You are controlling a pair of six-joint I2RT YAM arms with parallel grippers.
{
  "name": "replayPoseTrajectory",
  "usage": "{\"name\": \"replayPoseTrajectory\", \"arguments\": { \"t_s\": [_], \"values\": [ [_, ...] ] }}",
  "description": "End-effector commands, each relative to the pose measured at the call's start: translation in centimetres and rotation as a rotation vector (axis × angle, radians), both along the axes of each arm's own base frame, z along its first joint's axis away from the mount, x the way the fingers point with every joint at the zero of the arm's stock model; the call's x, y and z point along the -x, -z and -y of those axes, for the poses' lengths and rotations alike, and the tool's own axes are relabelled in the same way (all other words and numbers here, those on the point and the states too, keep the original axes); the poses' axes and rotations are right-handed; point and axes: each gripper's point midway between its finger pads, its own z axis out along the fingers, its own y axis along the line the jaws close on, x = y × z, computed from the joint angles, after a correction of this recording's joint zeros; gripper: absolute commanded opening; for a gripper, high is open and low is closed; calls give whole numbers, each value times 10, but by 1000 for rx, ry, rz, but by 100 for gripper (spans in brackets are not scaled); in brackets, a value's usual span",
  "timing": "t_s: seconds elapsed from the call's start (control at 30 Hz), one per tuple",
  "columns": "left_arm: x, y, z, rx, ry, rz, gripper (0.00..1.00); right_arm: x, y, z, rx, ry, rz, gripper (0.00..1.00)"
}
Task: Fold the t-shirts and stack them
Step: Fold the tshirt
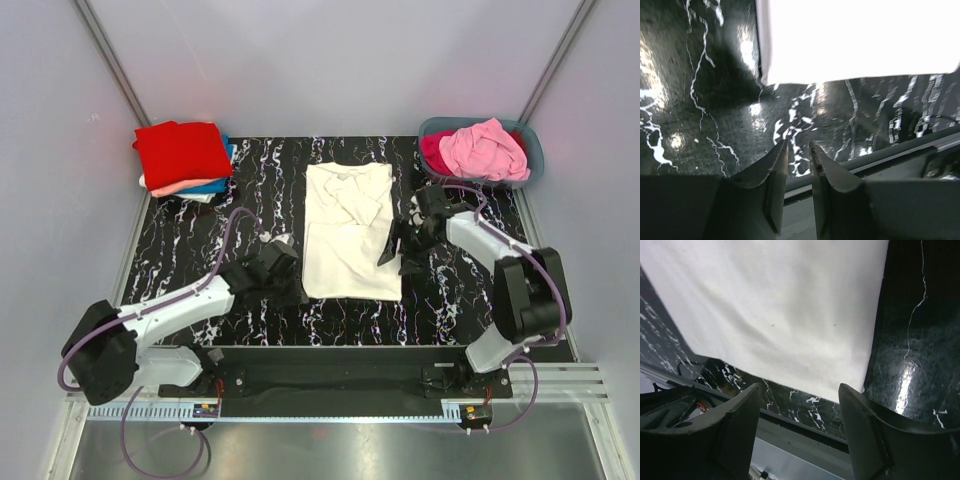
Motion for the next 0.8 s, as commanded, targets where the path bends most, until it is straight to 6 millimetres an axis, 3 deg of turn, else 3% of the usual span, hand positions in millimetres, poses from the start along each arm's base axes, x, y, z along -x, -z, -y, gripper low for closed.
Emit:
{"name": "replayPoseTrajectory", "arguments": {
  "t_s": [0.0,0.1,0.33,0.6,0.77],
  "values": [
    [-16,-14,8,54,-25,91,29,10,-32,5,5,-2,77,71],
    [-17,-5,18,111,-13,95,31,23,-37,6,-19,16,89,74],
    [-26,8,19,109,-50,120,44,60,3,18,5,69,21,75],
    [-29,23,1,89,-100,132,61,61,21,19,18,142,-7,75],
    [-38,33,-6,138,-133,119,61,63,36,13,-21,167,-43,68]
  ]
}}
